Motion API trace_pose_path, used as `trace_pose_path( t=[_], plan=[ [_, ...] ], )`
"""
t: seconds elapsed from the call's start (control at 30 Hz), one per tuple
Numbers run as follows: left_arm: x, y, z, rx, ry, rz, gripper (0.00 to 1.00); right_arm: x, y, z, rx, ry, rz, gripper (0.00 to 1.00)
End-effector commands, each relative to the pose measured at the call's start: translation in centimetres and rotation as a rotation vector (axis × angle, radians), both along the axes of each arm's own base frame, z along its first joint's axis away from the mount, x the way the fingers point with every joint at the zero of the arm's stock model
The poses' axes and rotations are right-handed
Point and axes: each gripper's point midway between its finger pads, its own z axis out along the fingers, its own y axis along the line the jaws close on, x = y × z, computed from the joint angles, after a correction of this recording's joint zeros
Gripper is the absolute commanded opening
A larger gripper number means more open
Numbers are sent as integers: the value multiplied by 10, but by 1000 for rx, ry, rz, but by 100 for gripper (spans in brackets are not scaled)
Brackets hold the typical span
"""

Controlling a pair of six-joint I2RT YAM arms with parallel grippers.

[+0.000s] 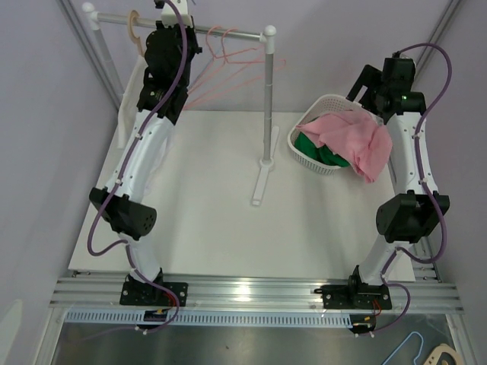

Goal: Remove the t-shirt from the hanger

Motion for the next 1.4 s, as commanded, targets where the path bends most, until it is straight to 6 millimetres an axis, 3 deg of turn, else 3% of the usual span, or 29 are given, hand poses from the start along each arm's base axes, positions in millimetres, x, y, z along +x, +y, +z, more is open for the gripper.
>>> trace_pose_path(
  t=[0.0, 0.23, 0.6, 0.77, 0.83, 0.93, 1.13, 1.2, 1.33, 1.37],
  plan=[
    [8, 2, -27, 53, 71, -44, 1, -9, 1, 63, -7, -154, 23, 99],
    [10, 1, -57, 75, 136, -112, 1, -16, 8, 65, 22, -169, 51, 99],
    [-6, 0, -74, 36, 171, -143, 1, -14, 18, 55, 58, -157, 90, 99],
    [-17, 5, -70, 25, 148, -138, 1, -12, 21, 48, 65, -148, 105, 99],
    [-16, 4, -65, 32, 140, -143, 1, -11, 23, 46, 71, -145, 112, 99],
    [-5, 0, -78, 42, 180, -144, 1, -12, 25, 45, 69, -144, 120, 100],
    [-8, -15, -74, -6, 179, -217, 1, -11, 28, 41, 60, -128, 139, 99],
    [-13, -19, -70, -6, 172, -229, 1, -12, 25, 35, 33, -96, 132, 100],
    [-23, -27, -65, 10, 167, -259, 1, -19, 13, -6, -4, 46, 67, 99],
    [-26, -31, -66, 13, 170, -275, 5, -21, 13, -13, -2, 61, 62, 100]
  ],
)
